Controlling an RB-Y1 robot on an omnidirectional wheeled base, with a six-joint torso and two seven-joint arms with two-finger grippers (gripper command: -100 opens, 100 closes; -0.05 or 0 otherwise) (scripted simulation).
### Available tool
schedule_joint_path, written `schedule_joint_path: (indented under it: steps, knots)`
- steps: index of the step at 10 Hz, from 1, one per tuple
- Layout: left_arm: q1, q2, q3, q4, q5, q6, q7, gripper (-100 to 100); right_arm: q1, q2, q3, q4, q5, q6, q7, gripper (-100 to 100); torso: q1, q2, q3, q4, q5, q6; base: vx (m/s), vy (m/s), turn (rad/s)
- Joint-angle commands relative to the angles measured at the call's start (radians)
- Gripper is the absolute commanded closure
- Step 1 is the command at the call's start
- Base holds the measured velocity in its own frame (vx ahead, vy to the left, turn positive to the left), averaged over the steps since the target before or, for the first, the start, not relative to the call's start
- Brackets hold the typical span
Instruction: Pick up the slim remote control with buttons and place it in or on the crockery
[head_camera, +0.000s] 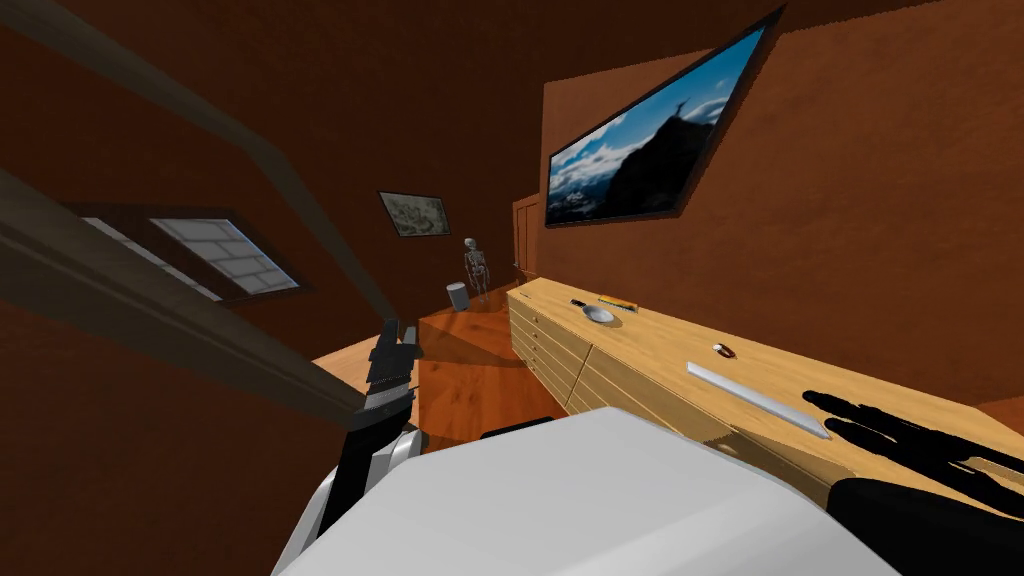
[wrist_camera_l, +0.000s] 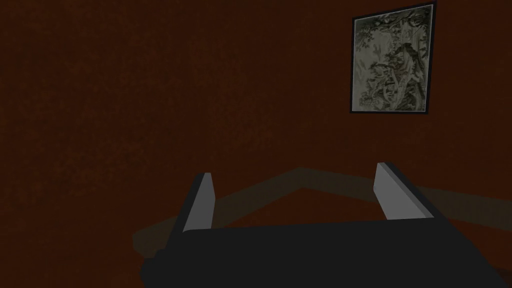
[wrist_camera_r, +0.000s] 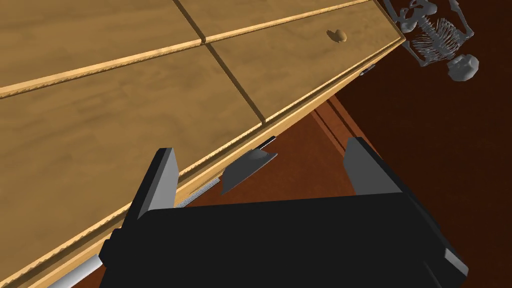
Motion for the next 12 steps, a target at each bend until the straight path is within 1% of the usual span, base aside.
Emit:
schedule_joint_path:
  steps: [1, 2, 3, 4, 5, 6, 7, 8, 9, 10, 12]
  knots:
    - [0.0, 0.0, 0.0, 0.0, 0.0, 0.0, 0.0, 0, 0.05, -0.04, -0.021, 0.029, 0.027, 0.006, -0.003, -100, 0.0, 0.0, 0.0, 0.0, 0.0, 0.0, 0.022, -0.024, 0.229]
    - [0.0, 0.0, 0.0, 0.0, 0.0, 0.0, 0.0, 0, 0.081, -0.04, -0.021, 0.029, 0.027, 0.006, -0.003, -100, 0.0, 0.0, 0.0, 0.0, 0.0, -0.001, 0.017, -0.023, 0.169]
    - [0.0, 0.0, 0.0, 0.0, 0.0, 0.0, 0.0, 0, 0.118, -0.073, -0.037, 0.052, 0.051, 0.011, -0.004, -100, 0.0, 0.0, 0.0, 0.0, 0.0, 0.0, 0.022, -0.029, 0.34]
    - [0.0, 0.0, 0.0, 0.0, 0.0, 0.0, 0.0, 0, 0.138, -0.073, -0.037, 0.052, 0.051, 0.011, -0.004, -100, -0.001, 0.0, 0.0, 0.0, 0.0, -0.001, 0.013, -0.04, 0.158]
    - [0.0, 0.0, 0.0, 0.0, 0.0, 0.0, 0.0, 0, 0.18, -0.107, -0.053, 0.075, 0.073, 0.016, -0.004, -100, -0.001, 0.0, 0.0, 0.0, 0.0, 0.0, 0.012, -0.042, 0.233]
    - [0.0, 0.0, 0.0, 0.0, 0.0, 0.0, 0.0, 0, 0.194, -0.107, -0.053, 0.075, 0.073, 0.016, -0.004, -100, -0.002, 0.0, 0.0, 0.0, 0.0, -0.001, 0.011, -0.039, 0.163]
    - [0.0, 0.0, 0.0, 0.0, 0.0, 0.0, 0.0, 0, 0.234, -0.141, -0.068, 0.097, 0.095, 0.021, -0.003, -100, -0.001, 0.0, 0.0, 0.0, 0.0, 0.0, 0.007, -0.044, 0.311]
    - [0.0, 0.0, 0.0, 0.0, 0.0, 0.0, 0.0, 0, 0.246, -0.141, -0.068, 0.097, 0.095, 0.021, -0.003, -100, -0.002, 0.001, 0.0, 0.0, 0.0, -0.001, 0.003, -0.05, 0.137]
    - [0.0, 0.0, 0.0, 0.0, 0.0, 0.0, 0.0, 0, 0.29, -0.176, -0.081, 0.118, 0.115, 0.025, -0.001, -100, -0.002, 0.001, 0.0, 0.0, -0.001, 0.0, 0.005, -0.06, 0.239]
    - [0.0, 0.0, 0.0, 0.0, 0.0, 0.0, 0.0, 0, 0.296, -0.176, -0.081, 0.118, 0.115, 0.025, -0.001, -100, -0.003, 0.001, 0.0, 0.0, -0.001, -0.001, 0.001, -0.055, 0.17]
    - [0.0, 0.0, 0.0, 0.0, 0.0, 0.0, 0.0, 0, 0.365, -0.244, -0.104, 0.157, 0.151, 0.033, 0.006, -100, -0.003, 0.001, 0.001, 0.0, -0.001, -0.001, -0.013, -0.098, 0.363]
